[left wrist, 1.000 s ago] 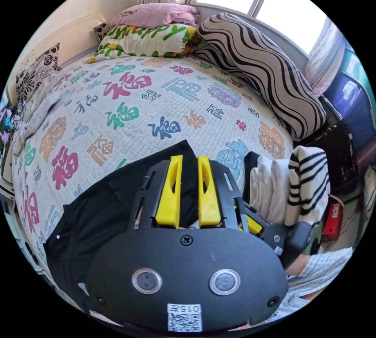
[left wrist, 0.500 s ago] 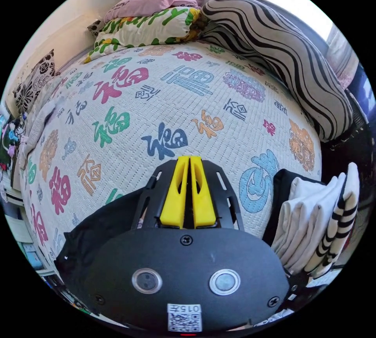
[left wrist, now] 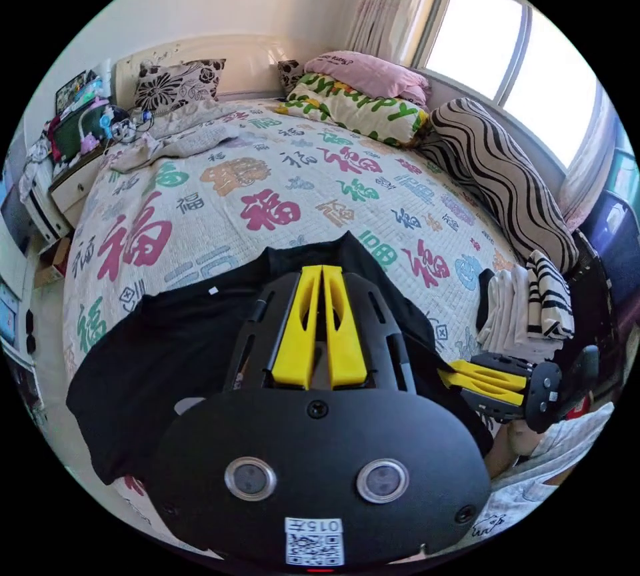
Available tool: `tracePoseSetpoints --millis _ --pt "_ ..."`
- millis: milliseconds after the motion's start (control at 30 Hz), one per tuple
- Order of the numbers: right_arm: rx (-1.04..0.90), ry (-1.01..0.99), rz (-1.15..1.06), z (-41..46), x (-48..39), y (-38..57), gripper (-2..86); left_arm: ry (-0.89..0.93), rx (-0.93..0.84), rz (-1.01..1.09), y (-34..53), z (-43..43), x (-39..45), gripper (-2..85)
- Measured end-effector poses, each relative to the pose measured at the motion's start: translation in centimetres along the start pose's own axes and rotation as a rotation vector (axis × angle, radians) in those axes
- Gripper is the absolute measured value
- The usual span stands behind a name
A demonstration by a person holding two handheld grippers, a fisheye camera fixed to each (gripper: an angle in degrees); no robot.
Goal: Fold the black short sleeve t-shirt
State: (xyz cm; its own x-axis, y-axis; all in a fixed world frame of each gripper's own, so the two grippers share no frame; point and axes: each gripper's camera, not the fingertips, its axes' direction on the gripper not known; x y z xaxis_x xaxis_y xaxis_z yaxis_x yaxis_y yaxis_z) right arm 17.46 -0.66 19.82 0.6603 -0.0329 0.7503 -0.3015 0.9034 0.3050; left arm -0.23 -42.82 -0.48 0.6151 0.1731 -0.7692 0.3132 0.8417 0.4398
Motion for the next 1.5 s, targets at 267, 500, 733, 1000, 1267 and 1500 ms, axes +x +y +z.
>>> tracePoseSetpoints --millis 267,500,733,1000,1267,1500 --pt "-0.109 0.113 -0.167 4.4 -6.3 -0.5 0.0 -0.03 0.042 -0.146 4.3 -1.6 -7.7 -0.6" --pt "-0.137 0.174 -0.204 5.9 -7.0 -0.3 0.0 0.145 -0.071 -0.193 5.2 1.1 -10.0 8.0" --pt "-0.138 0.273 -0.261 7.4 -7.1 0.4 0.0 0.151 -0.056 -0.161 5.5 1.2 -9.5 0.4" --pt "-0.129 0.306 -0.283 8.7 -7.7 -0.4 0.0 0.259 -0.139 -0.156 6.0 0.7 -9.4 2.0" --pt "-0.104 0.289 -0.348 9.1 -8.4 -1.7 0.7 0.211 -0.033 -0.13 5.9 -4.4 -9.5 -0.5" --pt "-0.128 0.151 -0.399 7.7 -6.4 -3.5 5.1 0.125 -0.121 -0.135 6.8 -4.3 -10.0 1.9"
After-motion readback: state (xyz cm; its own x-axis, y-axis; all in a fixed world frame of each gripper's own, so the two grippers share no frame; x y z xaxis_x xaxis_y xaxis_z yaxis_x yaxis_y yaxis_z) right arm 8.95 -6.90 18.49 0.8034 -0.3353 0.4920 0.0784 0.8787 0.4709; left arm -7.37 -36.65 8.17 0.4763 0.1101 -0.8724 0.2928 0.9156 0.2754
